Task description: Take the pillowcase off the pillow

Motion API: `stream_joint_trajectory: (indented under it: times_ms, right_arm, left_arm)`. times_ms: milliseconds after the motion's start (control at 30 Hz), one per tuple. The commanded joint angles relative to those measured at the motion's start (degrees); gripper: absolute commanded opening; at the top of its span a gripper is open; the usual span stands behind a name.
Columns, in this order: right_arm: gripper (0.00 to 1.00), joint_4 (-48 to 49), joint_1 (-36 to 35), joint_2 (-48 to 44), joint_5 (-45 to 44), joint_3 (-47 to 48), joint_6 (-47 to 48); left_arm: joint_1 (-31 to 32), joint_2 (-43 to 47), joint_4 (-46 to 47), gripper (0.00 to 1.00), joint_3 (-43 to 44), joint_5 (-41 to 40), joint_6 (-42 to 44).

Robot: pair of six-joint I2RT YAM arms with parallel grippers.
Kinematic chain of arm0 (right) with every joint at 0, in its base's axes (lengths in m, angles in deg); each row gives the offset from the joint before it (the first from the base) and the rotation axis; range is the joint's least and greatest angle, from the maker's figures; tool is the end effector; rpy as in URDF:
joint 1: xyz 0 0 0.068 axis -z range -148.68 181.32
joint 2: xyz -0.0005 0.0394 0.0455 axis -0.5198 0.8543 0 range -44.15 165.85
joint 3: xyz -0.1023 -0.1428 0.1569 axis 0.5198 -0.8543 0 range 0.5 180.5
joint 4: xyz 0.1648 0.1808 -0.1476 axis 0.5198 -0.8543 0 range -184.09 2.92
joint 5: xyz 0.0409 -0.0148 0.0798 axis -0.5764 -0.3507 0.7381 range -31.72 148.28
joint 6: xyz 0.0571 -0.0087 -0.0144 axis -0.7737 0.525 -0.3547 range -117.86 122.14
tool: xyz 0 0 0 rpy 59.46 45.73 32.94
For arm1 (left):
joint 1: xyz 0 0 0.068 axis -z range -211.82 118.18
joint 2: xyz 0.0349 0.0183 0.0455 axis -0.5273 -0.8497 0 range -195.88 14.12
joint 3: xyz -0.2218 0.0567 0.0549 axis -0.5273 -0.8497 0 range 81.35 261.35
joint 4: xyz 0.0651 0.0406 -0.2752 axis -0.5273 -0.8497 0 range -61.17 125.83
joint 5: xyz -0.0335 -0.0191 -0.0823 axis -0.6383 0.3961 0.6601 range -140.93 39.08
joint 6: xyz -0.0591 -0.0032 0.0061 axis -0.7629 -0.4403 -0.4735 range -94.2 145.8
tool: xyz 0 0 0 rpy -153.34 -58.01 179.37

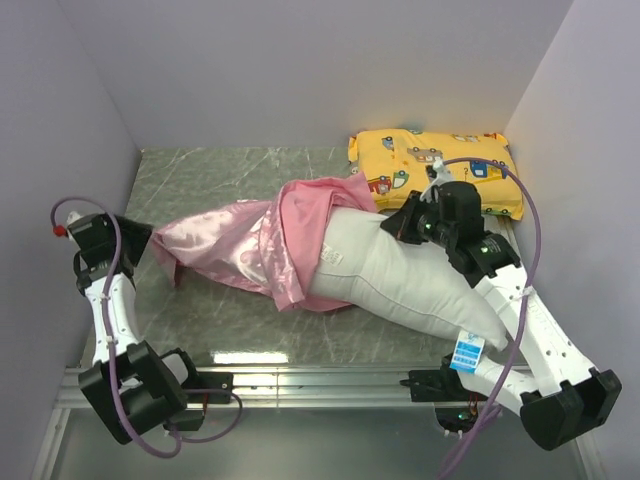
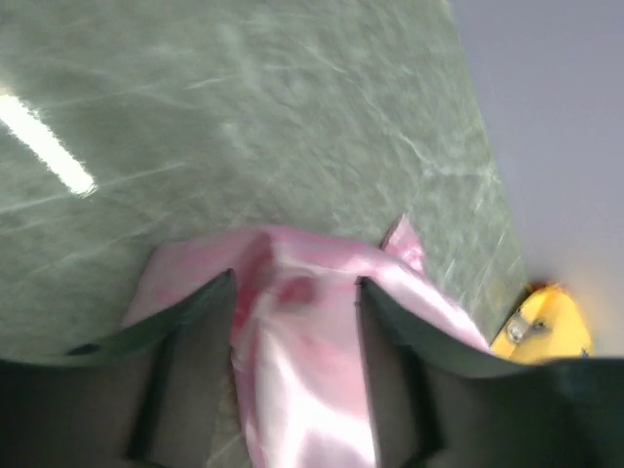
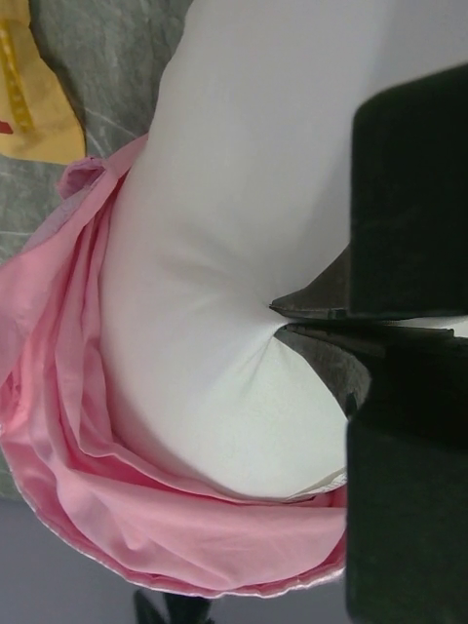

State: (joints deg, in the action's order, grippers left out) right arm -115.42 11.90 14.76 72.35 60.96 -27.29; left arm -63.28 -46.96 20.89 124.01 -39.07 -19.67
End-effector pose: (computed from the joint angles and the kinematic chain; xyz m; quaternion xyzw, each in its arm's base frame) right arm 0.2573 0.1020 0.3213 0.0099 0.8477 0.3101 0.4304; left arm 0.2472 0.1408 0.2178 -0.5063 0.7161 -0.1479 0.4572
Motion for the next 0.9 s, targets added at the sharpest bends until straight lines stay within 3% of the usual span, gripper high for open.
stream_joint_trajectory:
  times_ms: [0,100,233,367,400,533,700,867]
  right_arm:
    - [0.0,4.6,-5.3,0.6,-6.3,2.6,2.7]
    - [0.0,5.8,-8.2,1.7,-7.6,1.3,2.6]
    - [0.0,7.1,-11.6,3.4,-10.0,-0.3,2.3]
    - [0.0,8.2,-13.9,5.0,-11.7,-1.3,1.9]
    - [0.0,8.4,-14.4,5.2,-11.8,-1.5,1.8]
    - [0.0,8.7,-17.0,7.3,-14.0,-2.0,1.5]
    - [0.0,8.9,-19.3,7.8,-17.0,-3.7,0.9]
    - [0.0,8.5,-19.6,7.3,-18.5,-4.7,0.6]
  left_arm:
    - [7.3,4.1,0.9,0.7,8.6,-0.2,7.5]
    - [13.3,5.5,-2.2,0.77,13.4,-1.0,11.4]
    - [27.8,4.0,-4.3,0.8,16.9,1.2,14.4]
    - [42.9,2.8,-3.4,0.83,17.4,-3.8,15.1]
    - [48.8,2.5,-2.6,0.97,16.9,-5.3,14.9]
    - [61.8,-1.0,-0.8,0.99,18.2,-16.7,14.4]
    - [74.5,-9.4,-4.4,0.99,24.5,-37.1,16.9]
    - [77.3,-19.7,-10.3,0.99,29.8,-50.5,15.5]
